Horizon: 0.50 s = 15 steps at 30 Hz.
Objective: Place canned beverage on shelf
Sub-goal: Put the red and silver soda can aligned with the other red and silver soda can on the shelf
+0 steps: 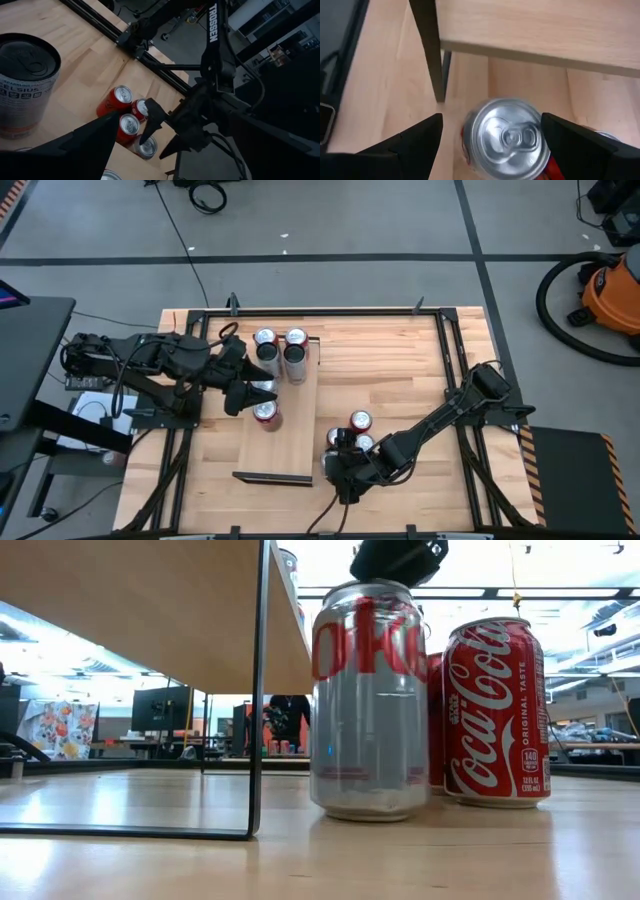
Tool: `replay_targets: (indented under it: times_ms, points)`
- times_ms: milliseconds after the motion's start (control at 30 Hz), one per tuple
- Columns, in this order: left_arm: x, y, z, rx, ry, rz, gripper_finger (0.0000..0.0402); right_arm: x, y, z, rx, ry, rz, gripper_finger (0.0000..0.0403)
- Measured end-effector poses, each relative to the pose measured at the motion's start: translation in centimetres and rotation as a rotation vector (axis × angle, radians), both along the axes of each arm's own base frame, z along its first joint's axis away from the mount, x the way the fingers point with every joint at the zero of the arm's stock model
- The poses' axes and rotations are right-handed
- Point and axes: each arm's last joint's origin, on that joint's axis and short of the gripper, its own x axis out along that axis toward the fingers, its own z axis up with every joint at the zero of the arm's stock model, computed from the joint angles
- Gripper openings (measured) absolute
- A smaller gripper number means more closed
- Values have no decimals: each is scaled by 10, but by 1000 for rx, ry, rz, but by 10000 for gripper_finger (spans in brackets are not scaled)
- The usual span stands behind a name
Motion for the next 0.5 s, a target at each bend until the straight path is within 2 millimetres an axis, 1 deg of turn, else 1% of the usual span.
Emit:
replay_targets:
  times_ms: [100,233,433,500]
  points:
    - [0,0,0,-5,0,2,389,-1,0,-1,-29,27,56,346]
    - [0,0,0,-6,0,2,389,-1,1,-2,-70,61,217,346]
    - [0,0,0,-6,-1,2,389,-4,1,-4,-228,121,494,346]
    - [0,0,0,-12,0,5,389,-6,0,-3,-285,139,562,346]
